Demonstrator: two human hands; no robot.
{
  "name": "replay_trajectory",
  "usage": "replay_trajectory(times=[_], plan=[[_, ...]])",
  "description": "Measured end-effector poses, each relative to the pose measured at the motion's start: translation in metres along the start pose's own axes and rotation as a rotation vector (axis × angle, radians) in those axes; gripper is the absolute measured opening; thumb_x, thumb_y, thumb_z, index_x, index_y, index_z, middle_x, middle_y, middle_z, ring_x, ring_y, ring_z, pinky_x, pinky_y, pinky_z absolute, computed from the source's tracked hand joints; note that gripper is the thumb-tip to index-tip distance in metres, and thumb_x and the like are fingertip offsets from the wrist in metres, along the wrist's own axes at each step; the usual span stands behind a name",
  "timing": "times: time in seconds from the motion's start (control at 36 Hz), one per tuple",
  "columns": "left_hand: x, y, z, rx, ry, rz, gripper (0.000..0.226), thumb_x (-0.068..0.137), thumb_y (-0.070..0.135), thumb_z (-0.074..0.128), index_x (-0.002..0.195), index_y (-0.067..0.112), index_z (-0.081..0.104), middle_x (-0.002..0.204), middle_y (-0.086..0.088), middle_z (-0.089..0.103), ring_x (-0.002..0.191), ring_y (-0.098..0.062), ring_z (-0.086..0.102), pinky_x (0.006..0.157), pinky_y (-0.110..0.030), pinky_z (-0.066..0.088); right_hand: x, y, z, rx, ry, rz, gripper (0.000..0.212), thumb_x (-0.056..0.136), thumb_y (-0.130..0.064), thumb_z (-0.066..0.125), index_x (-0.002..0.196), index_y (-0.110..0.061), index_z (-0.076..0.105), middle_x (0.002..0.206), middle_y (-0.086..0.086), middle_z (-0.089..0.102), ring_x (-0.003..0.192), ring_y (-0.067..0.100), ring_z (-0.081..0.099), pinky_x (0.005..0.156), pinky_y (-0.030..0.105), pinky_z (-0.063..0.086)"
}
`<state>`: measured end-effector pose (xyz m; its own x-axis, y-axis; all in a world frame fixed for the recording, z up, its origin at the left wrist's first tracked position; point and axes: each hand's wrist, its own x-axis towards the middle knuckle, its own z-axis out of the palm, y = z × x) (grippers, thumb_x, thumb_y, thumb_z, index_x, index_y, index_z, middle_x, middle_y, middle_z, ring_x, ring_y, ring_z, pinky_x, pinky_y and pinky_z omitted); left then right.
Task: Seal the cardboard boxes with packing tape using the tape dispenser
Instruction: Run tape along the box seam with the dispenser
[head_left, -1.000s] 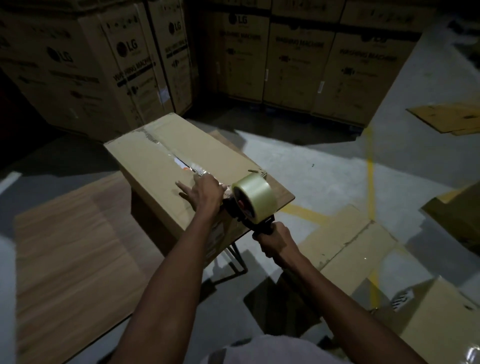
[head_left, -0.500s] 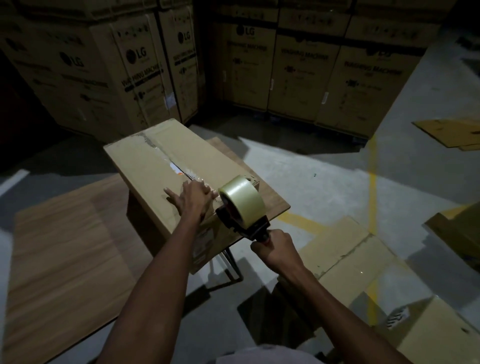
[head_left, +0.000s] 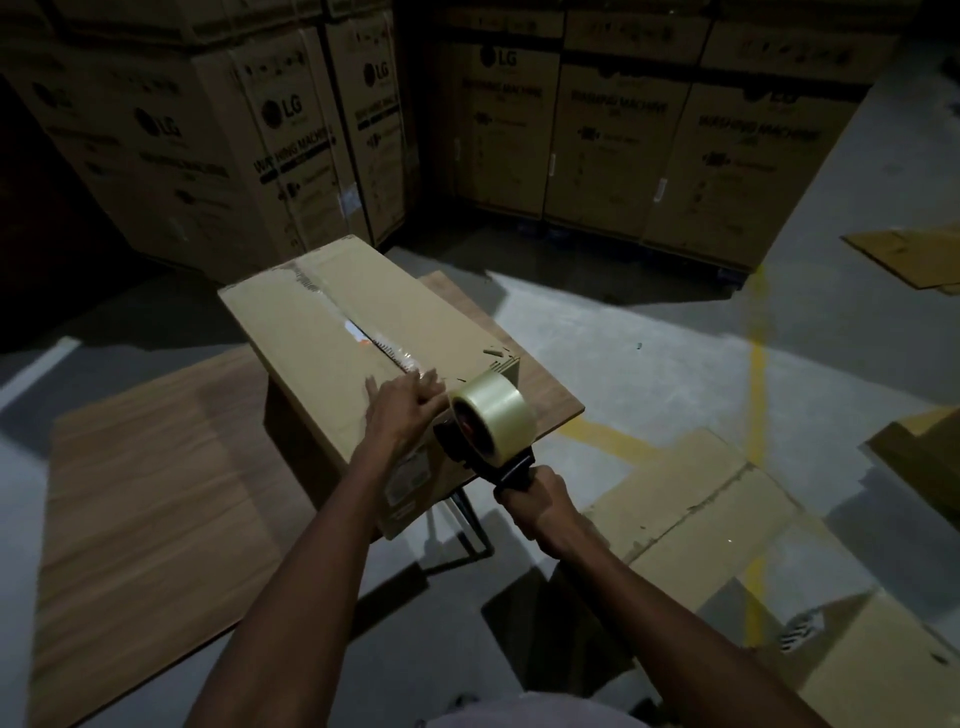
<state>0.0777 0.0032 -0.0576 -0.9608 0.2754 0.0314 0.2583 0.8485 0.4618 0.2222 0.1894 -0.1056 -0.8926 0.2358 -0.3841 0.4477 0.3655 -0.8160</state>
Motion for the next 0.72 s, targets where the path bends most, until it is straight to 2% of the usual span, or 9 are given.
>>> replay_trajectory(times=[0.11,0.19,0.39,0.5,0.61,0.72], plan=[[0.001,-0.002,0.002,0.046,-0.008,-0.012,0.052,0.1,0.059,0.047,0.138,0.028,0.063,0.154,0.004,0.049,0.145,-0.018,0.041,0.12,-0.062,-0.004,0.002,0.002,0.002,0.0,0.015,-0.015,0.026,0.06,-0.04,0.058,0.048,-0.02,0.047,0.042,0.0,0.047,0.041,0.023,0.042,0.051,0.038,0.038],[0.001,-0.003,0.002,0.057,-0.016,-0.011,0.051,0.1,0.063,0.044,0.135,0.032,0.065,0.155,0.005,0.048,0.146,-0.016,0.04,0.118,-0.064,-0.011,0.0,0.003,-0.002,-0.008,0.013,-0.037,0.024,0.065,-0.033,0.059,0.051,-0.02,0.046,0.043,0.0,0.045,0.043,0.022,0.04,0.052,0.038,0.037],[-0.003,-0.003,0.004,0.052,0.023,0.006,0.047,0.099,0.062,0.045,0.126,0.034,0.071,0.151,0.009,0.051,0.144,-0.014,0.042,0.115,-0.07,-0.013,-0.019,-0.005,-0.017,0.049,-0.009,-0.018,0.02,0.071,-0.024,0.062,0.058,-0.017,0.049,0.045,0.001,0.042,0.039,0.02,0.037,0.046,0.033,0.035],[-0.004,-0.003,0.003,0.077,0.034,-0.007,0.047,0.098,0.064,0.045,0.123,0.035,0.073,0.15,0.008,0.053,0.14,-0.017,0.048,0.116,-0.069,-0.012,-0.032,-0.017,-0.028,0.054,-0.031,-0.038,0.021,0.07,-0.025,0.062,0.061,-0.018,0.045,0.048,-0.001,0.038,0.039,0.019,0.032,0.044,0.031,0.031],[-0.005,-0.002,0.003,0.084,0.025,-0.022,0.05,0.098,0.067,0.043,0.127,0.036,0.07,0.149,0.008,0.054,0.14,-0.017,0.047,0.115,-0.068,-0.013,-0.042,-0.016,-0.038,-0.027,-0.021,-0.037,0.016,0.068,-0.028,0.061,0.069,-0.012,0.059,0.045,-0.007,0.039,0.037,0.016,0.032,0.039,0.023,0.029],[-0.006,0.001,0.002,0.074,0.028,-0.024,0.053,0.098,0.067,0.042,0.13,0.034,0.069,0.151,0.008,0.053,0.142,-0.017,0.045,0.116,-0.069,-0.014,-0.049,-0.008,-0.042,-0.066,-0.018,-0.047,0.022,0.077,-0.021,0.066,0.064,-0.017,0.049,0.046,-0.008,0.04,0.036,0.012,0.033,0.038,0.02,0.029]])
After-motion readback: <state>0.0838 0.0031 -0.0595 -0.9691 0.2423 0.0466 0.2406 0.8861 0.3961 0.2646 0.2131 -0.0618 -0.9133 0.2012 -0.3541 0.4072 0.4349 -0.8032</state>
